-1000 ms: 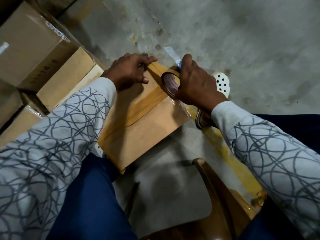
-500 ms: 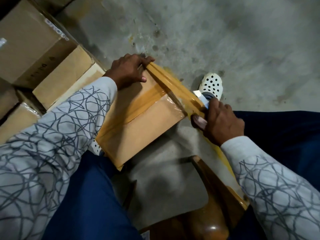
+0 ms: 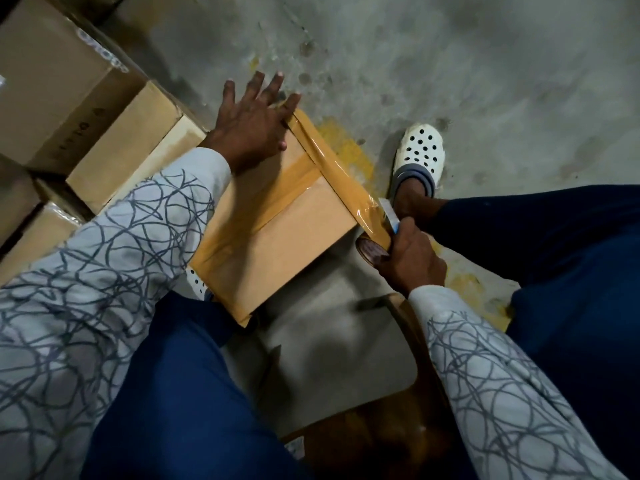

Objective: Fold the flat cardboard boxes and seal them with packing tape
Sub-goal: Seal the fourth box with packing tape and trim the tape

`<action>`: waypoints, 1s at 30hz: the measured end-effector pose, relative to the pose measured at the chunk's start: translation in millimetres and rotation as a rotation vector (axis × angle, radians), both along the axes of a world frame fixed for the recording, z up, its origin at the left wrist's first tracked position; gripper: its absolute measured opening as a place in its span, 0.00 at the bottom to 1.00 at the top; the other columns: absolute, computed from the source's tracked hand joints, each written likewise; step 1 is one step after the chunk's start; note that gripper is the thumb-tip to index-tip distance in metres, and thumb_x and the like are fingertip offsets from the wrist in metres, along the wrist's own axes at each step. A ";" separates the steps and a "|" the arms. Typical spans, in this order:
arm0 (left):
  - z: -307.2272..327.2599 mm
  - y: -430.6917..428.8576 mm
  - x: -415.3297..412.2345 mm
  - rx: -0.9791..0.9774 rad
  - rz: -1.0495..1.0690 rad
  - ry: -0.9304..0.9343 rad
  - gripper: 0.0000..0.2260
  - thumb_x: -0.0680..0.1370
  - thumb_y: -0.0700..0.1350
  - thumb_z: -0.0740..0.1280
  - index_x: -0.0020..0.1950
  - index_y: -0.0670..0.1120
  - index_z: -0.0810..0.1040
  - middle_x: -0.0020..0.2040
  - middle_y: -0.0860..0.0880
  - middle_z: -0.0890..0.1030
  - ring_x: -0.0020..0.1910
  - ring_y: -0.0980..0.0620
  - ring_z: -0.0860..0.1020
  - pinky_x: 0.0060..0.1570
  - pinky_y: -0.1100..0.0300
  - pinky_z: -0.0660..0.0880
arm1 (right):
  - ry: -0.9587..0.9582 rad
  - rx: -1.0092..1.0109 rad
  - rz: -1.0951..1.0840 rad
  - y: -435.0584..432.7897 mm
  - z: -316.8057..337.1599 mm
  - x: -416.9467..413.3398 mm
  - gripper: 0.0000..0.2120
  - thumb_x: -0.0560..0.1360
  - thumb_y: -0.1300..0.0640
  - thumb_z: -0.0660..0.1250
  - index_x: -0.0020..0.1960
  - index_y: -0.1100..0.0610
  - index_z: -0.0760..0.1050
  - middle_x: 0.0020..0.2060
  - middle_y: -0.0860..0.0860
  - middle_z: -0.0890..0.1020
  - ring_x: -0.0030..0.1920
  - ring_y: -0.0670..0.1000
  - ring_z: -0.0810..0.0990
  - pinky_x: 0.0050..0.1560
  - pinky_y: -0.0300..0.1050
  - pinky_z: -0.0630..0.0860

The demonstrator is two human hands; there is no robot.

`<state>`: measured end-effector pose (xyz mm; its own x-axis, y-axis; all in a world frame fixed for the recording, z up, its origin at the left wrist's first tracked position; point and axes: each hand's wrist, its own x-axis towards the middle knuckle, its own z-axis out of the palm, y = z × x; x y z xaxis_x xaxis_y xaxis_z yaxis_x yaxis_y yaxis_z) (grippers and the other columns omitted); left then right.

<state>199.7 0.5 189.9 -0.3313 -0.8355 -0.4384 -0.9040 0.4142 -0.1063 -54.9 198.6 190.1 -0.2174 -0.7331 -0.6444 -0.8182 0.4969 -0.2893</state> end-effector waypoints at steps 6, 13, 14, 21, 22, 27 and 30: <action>-3.5 8.4 -5.6 -0.034 -0.065 0.026 0.33 0.80 0.51 0.61 0.82 0.52 0.50 0.82 0.46 0.50 0.80 0.42 0.48 0.76 0.36 0.47 | 0.031 -0.016 -0.010 1.0 -5.5 0.8 0.23 0.73 0.47 0.73 0.60 0.53 0.65 0.59 0.54 0.76 0.61 0.59 0.76 0.47 0.50 0.67; -20.9 33.8 -22.8 0.354 -0.062 0.637 0.19 0.81 0.45 0.55 0.69 0.45 0.75 0.74 0.44 0.71 0.81 0.47 0.49 0.76 0.42 0.37 | -0.171 -0.041 -0.182 -7.0 -24.0 6.8 0.28 0.72 0.47 0.77 0.63 0.58 0.68 0.60 0.57 0.77 0.61 0.59 0.75 0.56 0.53 0.75; -23.1 39.0 -29.2 0.365 -0.037 0.680 0.18 0.83 0.47 0.53 0.66 0.46 0.77 0.71 0.47 0.74 0.81 0.48 0.50 0.75 0.42 0.34 | -0.193 -0.057 -0.204 -7.9 -26.5 7.5 0.29 0.71 0.46 0.77 0.63 0.58 0.68 0.61 0.57 0.76 0.61 0.59 0.75 0.56 0.53 0.75; -37.8 89.5 -80.3 -0.036 -0.292 0.459 0.18 0.85 0.50 0.50 0.55 0.46 0.78 0.55 0.47 0.80 0.67 0.44 0.72 0.76 0.44 0.53 | -0.233 -0.112 -0.302 4.9 -41.3 12.7 0.33 0.68 0.42 0.78 0.62 0.59 0.70 0.59 0.59 0.78 0.60 0.61 0.77 0.56 0.55 0.76; -37.3 94.9 -87.9 -0.057 -0.307 0.460 0.17 0.85 0.50 0.50 0.53 0.46 0.77 0.52 0.47 0.80 0.60 0.44 0.75 0.73 0.45 0.58 | -0.245 -0.103 -0.348 5.6 -42.3 12.1 0.34 0.67 0.42 0.79 0.63 0.58 0.70 0.59 0.58 0.79 0.59 0.60 0.77 0.56 0.55 0.76; -38.6 108.0 -99.2 -0.066 -0.316 0.580 0.13 0.83 0.48 0.55 0.52 0.44 0.78 0.49 0.45 0.80 0.52 0.43 0.76 0.63 0.48 0.66 | -0.313 -0.029 -0.512 11.7 -38.8 7.8 0.37 0.63 0.42 0.82 0.63 0.56 0.70 0.60 0.55 0.80 0.59 0.58 0.79 0.57 0.50 0.77; -24.8 118.6 -112.0 -0.190 -0.101 0.701 0.09 0.80 0.46 0.61 0.53 0.43 0.79 0.51 0.44 0.79 0.56 0.44 0.75 0.59 0.51 0.68 | -0.326 -0.023 -0.452 8.5 -29.0 10.7 0.34 0.66 0.44 0.80 0.63 0.58 0.70 0.56 0.55 0.78 0.55 0.56 0.77 0.54 0.49 0.74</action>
<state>87.7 119.1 165.1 -0.5603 -0.8265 0.0539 -0.7445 0.5310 0.4046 -44.2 207.1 161.2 -0.3054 -0.6276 -0.7162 -0.3910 0.7684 -0.5066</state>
